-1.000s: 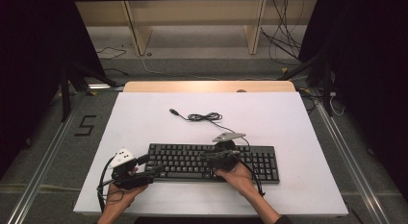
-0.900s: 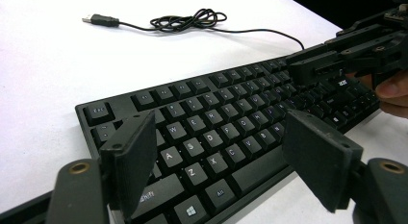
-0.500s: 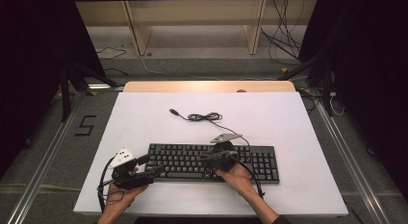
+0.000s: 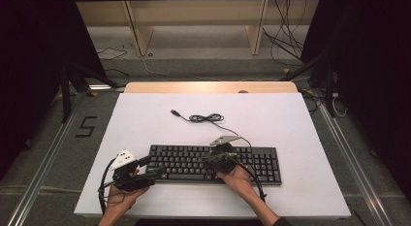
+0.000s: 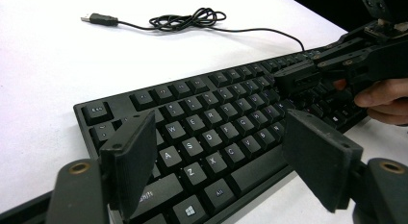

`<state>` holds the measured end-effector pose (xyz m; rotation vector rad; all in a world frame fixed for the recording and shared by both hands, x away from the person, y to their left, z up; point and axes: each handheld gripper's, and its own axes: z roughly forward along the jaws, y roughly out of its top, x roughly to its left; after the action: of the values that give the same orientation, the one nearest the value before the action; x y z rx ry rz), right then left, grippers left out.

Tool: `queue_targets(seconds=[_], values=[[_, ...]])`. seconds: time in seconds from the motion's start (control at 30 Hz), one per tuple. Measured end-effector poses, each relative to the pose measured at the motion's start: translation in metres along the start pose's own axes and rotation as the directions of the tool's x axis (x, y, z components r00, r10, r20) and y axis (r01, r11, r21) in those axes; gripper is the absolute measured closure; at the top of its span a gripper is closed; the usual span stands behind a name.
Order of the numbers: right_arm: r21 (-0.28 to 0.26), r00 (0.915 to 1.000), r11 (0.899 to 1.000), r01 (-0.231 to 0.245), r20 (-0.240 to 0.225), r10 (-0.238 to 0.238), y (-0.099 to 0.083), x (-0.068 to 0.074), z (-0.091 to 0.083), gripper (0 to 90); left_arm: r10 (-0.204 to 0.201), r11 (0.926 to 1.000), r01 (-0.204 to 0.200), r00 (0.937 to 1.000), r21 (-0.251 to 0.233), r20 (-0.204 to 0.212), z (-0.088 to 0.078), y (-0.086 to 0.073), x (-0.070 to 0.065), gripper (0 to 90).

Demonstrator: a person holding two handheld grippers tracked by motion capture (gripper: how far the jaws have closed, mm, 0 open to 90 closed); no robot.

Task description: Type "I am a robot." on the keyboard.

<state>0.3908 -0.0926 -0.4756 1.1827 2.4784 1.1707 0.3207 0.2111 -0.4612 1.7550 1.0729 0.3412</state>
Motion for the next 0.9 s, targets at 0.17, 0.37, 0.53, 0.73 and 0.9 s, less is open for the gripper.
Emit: queue_targets(seconds=[0.17,0.37,0.53,0.73,0.9], values=[[0.009,0.9997,1.000,0.013,0.019,-0.013,-0.001,0.002,0.003,90.0,0.000,1.0000,0.000,1.0000,0.000,0.000,0.000,0.000,0.000,27.5],[0.008,0.9996,1.000,0.012,0.025,-0.012,-0.002,0.003,0.003,90.0,0.000,1.0000,0.000,1.0000,0.000,-0.001,0.000,0.000,0.000,27.5],[0.004,0.9998,1.000,-0.016,0.011,0.016,-0.001,0.001,0.001,88.4,-0.001,1.0000,0.001,1.0000,0.000,0.000,0.000,0.000,0.000,27.5],[-0.025,0.9997,1.000,-0.013,-0.023,0.012,0.001,0.002,-0.008,72.0,0.001,1.0000,-0.001,1.0000,0.001,0.002,0.001,0.000,-0.001,27.5],[-0.064,0.9979,0.998,-0.007,-0.064,0.003,0.001,0.007,-0.018,49.6,0.002,1.0000,-0.002,1.0000,0.004,0.003,0.002,0.001,-0.001,27.5]])
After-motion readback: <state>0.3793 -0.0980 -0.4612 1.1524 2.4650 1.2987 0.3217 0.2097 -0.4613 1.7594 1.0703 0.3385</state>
